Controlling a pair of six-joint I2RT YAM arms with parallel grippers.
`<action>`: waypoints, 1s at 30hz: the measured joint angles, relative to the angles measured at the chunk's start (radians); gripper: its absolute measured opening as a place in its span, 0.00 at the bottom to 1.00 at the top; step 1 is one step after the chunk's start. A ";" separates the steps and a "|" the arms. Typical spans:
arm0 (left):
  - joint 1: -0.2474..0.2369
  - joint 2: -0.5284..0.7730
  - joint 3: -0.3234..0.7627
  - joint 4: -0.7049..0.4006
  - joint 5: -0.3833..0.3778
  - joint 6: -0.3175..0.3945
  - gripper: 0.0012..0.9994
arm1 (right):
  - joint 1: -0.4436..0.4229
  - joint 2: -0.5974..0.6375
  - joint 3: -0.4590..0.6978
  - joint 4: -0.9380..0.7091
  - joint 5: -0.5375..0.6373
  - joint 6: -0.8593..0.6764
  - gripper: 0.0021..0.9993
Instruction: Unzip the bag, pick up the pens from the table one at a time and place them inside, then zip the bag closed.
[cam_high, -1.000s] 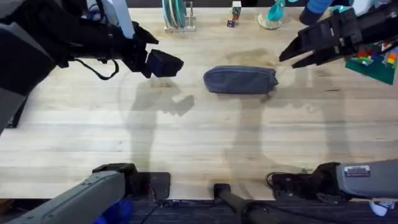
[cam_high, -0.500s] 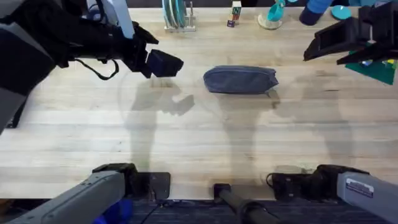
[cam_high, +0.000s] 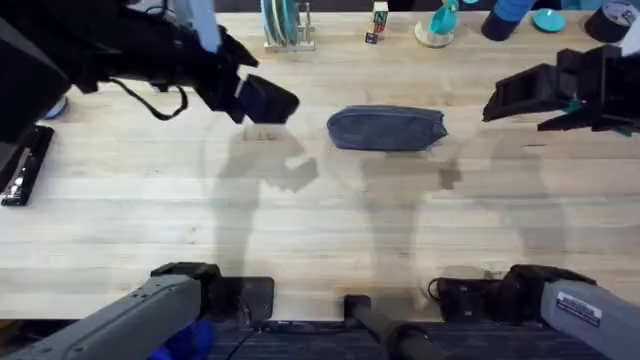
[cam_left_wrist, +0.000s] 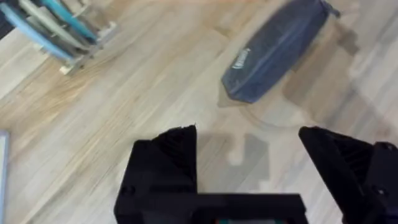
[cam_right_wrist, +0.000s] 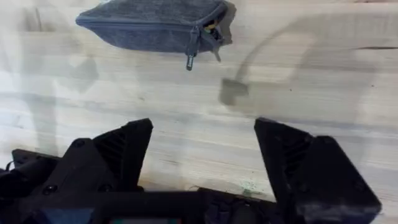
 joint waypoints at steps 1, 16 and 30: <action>-0.026 0.000 0.009 -0.012 -0.021 0.007 0.99 | 0.000 0.000 0.000 0.000 0.000 0.001 1.00; -0.382 0.153 0.137 -0.031 -0.226 0.133 0.99 | 0.000 0.000 0.000 -0.027 0.000 0.006 1.00; -0.549 0.472 0.337 -0.021 -0.242 0.237 0.99 | 0.000 0.000 0.000 -0.033 0.000 0.006 1.00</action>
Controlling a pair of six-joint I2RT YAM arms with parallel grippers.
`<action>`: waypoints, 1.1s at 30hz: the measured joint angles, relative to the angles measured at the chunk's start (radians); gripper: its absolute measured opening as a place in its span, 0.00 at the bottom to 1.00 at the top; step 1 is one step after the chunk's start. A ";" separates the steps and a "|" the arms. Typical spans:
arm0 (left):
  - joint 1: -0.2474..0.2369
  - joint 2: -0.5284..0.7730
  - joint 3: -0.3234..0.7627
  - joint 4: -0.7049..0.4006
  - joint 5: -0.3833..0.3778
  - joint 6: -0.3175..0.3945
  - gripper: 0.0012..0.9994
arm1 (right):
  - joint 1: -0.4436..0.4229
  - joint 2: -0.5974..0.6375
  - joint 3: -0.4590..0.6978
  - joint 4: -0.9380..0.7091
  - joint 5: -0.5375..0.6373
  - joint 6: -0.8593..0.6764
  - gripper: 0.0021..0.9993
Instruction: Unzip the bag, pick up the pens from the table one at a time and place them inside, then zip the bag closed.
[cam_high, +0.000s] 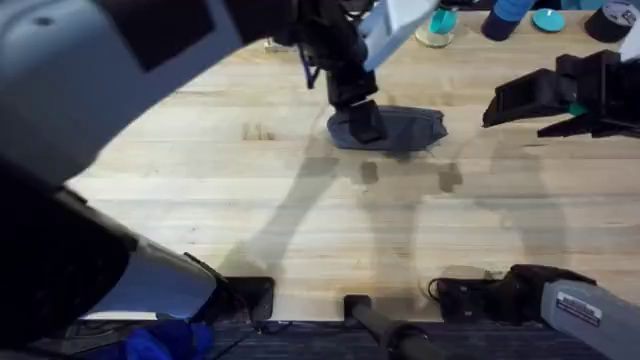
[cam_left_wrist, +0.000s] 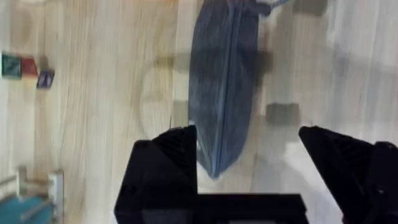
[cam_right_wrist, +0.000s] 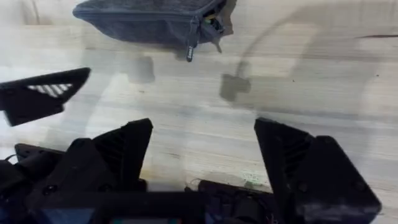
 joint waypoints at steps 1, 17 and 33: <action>-0.007 0.010 0.002 0.011 0.002 0.004 0.99 | 0.000 0.000 0.000 0.000 0.000 0.000 1.00; -0.047 0.140 0.003 0.122 0.031 0.029 1.00 | 0.000 0.000 0.000 0.004 0.000 0.000 1.00; -0.047 0.178 0.004 0.153 0.074 0.032 0.66 | 0.000 0.000 0.000 0.005 0.000 0.000 1.00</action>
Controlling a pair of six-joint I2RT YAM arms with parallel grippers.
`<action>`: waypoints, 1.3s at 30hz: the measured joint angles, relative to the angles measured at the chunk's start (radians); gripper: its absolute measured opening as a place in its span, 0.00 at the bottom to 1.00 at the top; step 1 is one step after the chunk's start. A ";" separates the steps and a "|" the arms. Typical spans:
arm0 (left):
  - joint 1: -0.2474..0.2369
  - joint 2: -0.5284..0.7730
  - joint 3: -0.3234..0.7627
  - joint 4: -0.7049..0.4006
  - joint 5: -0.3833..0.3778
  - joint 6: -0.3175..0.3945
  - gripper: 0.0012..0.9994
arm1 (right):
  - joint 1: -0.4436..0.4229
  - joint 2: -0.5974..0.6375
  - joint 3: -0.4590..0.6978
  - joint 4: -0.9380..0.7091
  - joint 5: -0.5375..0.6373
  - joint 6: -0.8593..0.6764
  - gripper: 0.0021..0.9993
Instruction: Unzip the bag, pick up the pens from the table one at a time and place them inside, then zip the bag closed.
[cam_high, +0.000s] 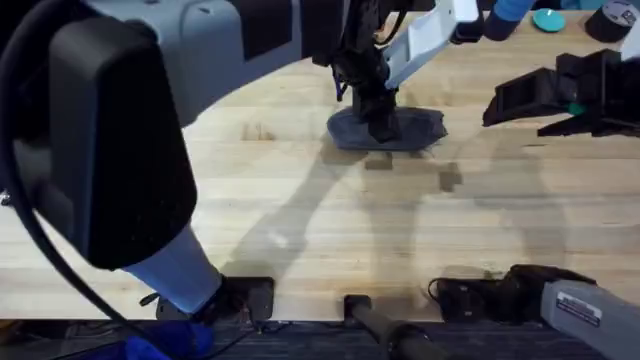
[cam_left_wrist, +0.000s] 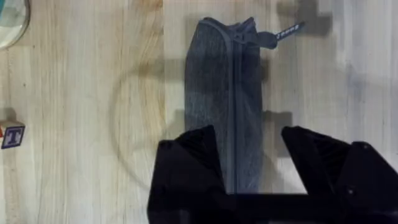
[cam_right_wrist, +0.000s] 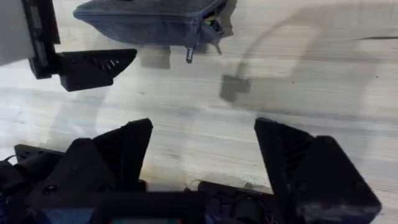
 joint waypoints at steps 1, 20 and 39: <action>0.000 0.000 0.000 -0.002 0.000 0.000 0.65 | 0.000 0.000 0.000 0.000 0.000 0.000 1.00; 0.000 0.031 0.001 0.008 -0.005 0.004 0.04 | 0.000 0.000 0.000 0.003 0.000 0.000 1.00; 0.000 0.031 0.001 0.009 -0.005 0.004 0.04 | 0.000 0.055 -0.022 0.043 -0.118 0.026 1.00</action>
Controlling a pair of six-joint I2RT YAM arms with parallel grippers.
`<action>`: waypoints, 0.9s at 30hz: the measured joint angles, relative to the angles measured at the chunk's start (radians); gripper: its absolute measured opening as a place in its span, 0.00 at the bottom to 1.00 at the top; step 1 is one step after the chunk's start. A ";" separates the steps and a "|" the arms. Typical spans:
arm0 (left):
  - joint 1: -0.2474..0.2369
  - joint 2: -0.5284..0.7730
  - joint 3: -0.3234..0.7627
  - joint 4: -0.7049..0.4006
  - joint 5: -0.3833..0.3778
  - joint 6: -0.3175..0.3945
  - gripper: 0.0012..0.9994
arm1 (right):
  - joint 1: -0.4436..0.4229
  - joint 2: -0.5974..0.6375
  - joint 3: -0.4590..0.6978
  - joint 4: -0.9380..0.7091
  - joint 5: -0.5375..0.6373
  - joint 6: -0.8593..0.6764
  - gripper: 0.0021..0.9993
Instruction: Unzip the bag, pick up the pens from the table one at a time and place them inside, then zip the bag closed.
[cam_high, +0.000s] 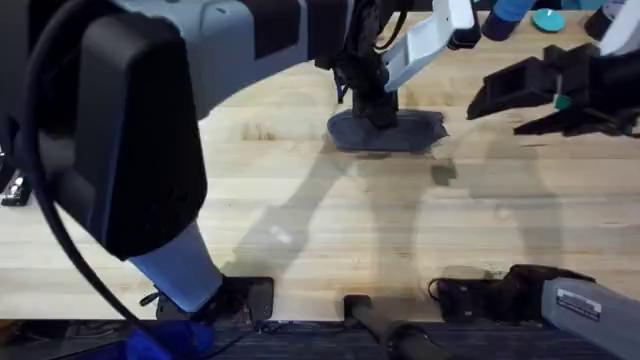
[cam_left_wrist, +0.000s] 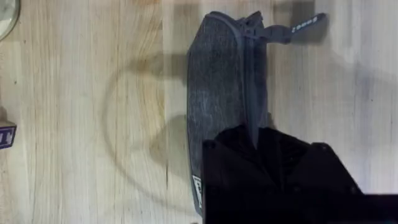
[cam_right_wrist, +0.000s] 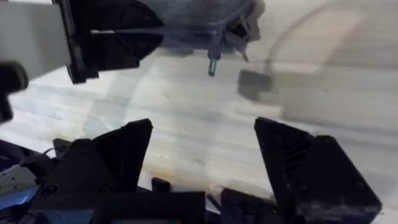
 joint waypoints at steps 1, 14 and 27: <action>0.000 0.000 0.000 0.000 0.000 0.000 0.04 | 0.000 0.006 -0.015 0.018 -0.013 0.001 1.00; 0.000 0.000 0.000 0.000 0.000 0.000 0.04 | 0.000 0.078 -0.190 0.213 -0.065 0.023 0.99; 0.000 0.000 0.000 -0.003 0.000 0.000 0.04 | 0.000 0.313 -0.192 0.317 -0.212 0.037 0.84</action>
